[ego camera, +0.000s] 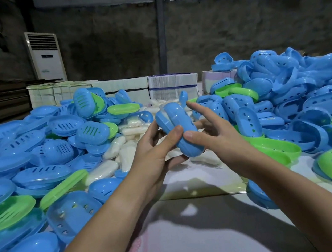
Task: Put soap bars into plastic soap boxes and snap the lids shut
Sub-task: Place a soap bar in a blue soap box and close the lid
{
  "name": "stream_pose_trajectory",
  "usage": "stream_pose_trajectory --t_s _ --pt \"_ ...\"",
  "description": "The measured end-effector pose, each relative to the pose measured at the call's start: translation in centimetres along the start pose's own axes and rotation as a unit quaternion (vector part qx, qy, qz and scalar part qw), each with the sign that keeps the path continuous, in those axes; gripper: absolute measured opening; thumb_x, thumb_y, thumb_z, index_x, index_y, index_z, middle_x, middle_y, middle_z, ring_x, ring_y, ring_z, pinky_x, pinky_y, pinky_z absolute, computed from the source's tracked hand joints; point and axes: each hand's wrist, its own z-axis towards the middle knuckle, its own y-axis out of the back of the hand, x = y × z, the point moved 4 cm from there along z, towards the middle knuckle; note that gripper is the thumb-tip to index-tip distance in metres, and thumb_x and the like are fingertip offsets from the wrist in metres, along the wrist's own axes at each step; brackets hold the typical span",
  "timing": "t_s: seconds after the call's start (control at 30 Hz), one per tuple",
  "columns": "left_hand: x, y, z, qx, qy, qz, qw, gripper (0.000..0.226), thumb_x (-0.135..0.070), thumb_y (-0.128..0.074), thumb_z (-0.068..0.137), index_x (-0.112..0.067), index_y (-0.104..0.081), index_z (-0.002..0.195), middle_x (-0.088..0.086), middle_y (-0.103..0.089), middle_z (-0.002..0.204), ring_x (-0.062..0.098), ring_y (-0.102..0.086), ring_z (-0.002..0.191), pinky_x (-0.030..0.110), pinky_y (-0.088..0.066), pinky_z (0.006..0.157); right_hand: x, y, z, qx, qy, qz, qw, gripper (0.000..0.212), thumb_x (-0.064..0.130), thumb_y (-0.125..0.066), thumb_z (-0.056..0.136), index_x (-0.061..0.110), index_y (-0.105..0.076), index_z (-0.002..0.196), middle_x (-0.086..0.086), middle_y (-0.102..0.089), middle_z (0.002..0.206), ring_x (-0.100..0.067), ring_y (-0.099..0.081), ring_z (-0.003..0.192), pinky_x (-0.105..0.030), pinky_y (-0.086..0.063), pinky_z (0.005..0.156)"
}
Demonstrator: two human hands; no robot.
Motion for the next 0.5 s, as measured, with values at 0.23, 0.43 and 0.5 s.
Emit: stream_pose_trajectory --t_s 0.23,0.43,0.5 --pt "-0.1 0.4 0.2 0.002 0.008 0.006 1.0 0.047 -0.032 -0.074 0.085 -0.024 -0.064 0.131 0.009 -0.07 0.129 0.027 -0.07 0.116 0.04 -0.06 0.077 -0.4 -0.4 0.2 -0.005 -0.01 0.031 0.999 0.054 0.046 -0.075 0.073 0.061 -0.056 0.121 0.014 -0.068 0.092 -0.016 -0.069 0.098 -0.027 -0.057 0.077" --pt "-1.1 1.1 0.0 -0.008 -0.032 0.076 0.997 0.045 -0.031 -0.078 0.082 -0.035 -0.068 0.127 -0.003 -0.069 0.126 0.015 -0.072 0.107 0.033 -0.06 0.074 -1.1 -1.1 0.3 0.024 -0.022 0.06 0.998 0.056 0.042 -0.079 0.069 0.063 -0.058 0.116 0.021 -0.071 0.102 -0.011 -0.067 0.108 -0.026 -0.056 0.079" --pt "-1.2 1.0 -0.1 -0.006 -0.036 0.084 0.996 0.047 -0.031 -0.081 0.082 -0.036 -0.067 0.127 -0.007 -0.07 0.124 0.014 -0.072 0.108 0.031 -0.06 0.073 -1.1 -1.1 0.3 0.026 -0.029 0.054 0.998 0.056 0.042 -0.08 0.07 0.063 -0.058 0.117 0.023 -0.07 0.1 -0.007 -0.068 0.105 -0.024 -0.056 0.077"
